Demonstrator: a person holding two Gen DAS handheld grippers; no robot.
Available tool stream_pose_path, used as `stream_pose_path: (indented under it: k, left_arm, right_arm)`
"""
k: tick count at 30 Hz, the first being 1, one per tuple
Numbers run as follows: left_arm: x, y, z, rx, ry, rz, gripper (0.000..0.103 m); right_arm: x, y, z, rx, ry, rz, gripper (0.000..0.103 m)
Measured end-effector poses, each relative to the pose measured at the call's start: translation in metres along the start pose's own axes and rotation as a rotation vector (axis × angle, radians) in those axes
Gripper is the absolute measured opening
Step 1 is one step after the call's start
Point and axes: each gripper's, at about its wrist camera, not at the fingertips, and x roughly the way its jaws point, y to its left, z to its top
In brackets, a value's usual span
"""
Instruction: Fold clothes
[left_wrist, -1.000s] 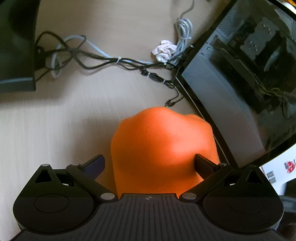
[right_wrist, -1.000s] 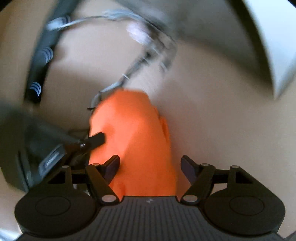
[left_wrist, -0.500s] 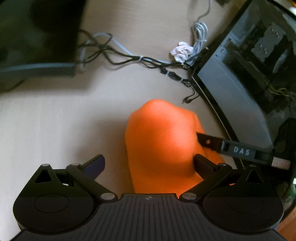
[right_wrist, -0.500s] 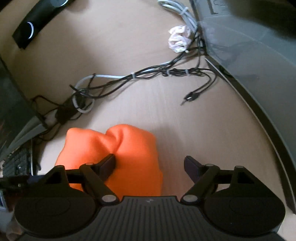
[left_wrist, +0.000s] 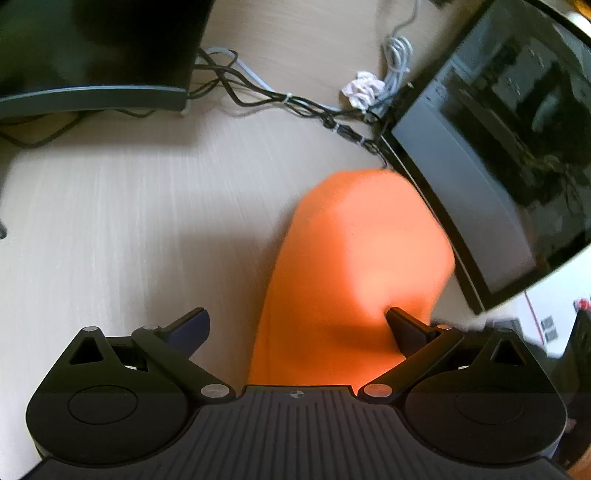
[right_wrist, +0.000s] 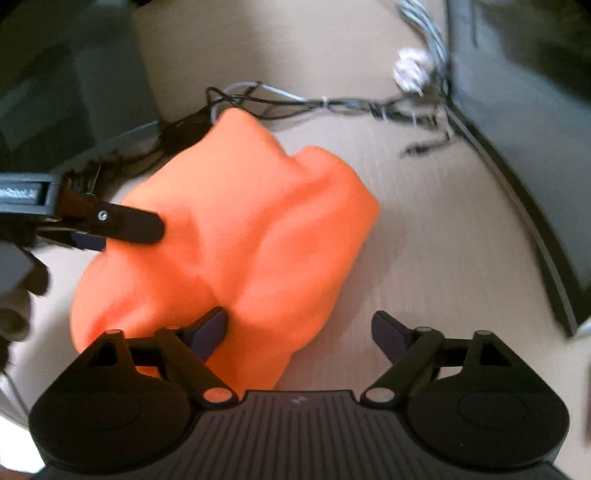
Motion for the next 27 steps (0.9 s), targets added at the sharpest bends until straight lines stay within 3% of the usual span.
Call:
stream_pose_path:
  k: [4, 7, 11, 12, 18, 22, 24, 27]
  left_arm:
    - [-0.001, 0.003, -0.007, -0.002, 0.001, 0.016, 0.103]
    - [-0.002, 0.006, -0.008, -0.014, -0.007, 0.021, 0.103]
    - [-0.005, 0.008, -0.008, -0.021, -0.019, 0.039, 0.103]
    - [-0.006, 0.009, -0.009, -0.022, -0.021, 0.045, 0.103]
    - [-0.020, 0.011, -0.010, -0.027, -0.046, 0.028, 0.103]
    - [-0.031, 0.009, -0.019, 0.006, -0.022, -0.111, 0.103]
    - [-0.030, 0.008, -0.026, 0.015, -0.006, -0.158, 0.103]
    - [-0.019, 0.007, -0.034, 0.010, 0.033, -0.207, 0.103]
  right_arm:
    - [-0.008, -0.004, 0.007, -0.024, 0.002, 0.009, 0.087]
    - [-0.032, -0.019, 0.025, 0.076, -0.085, 0.091, 0.085]
    - [-0.041, -0.033, 0.061, 0.184, -0.176, 0.185, 0.058]
    - [-0.033, -0.035, 0.067, 0.190, -0.172, 0.184, 0.056]
    - [0.037, -0.030, 0.071, 0.144, -0.057, 0.109, 0.063]
    - [0.007, -0.033, 0.081, 0.165, -0.088, 0.154, 0.066]
    - [-0.017, -0.042, 0.077, 0.210, -0.104, 0.196, 0.082]
    - [-0.029, -0.055, 0.055, 0.285, -0.040, 0.251, 0.086]
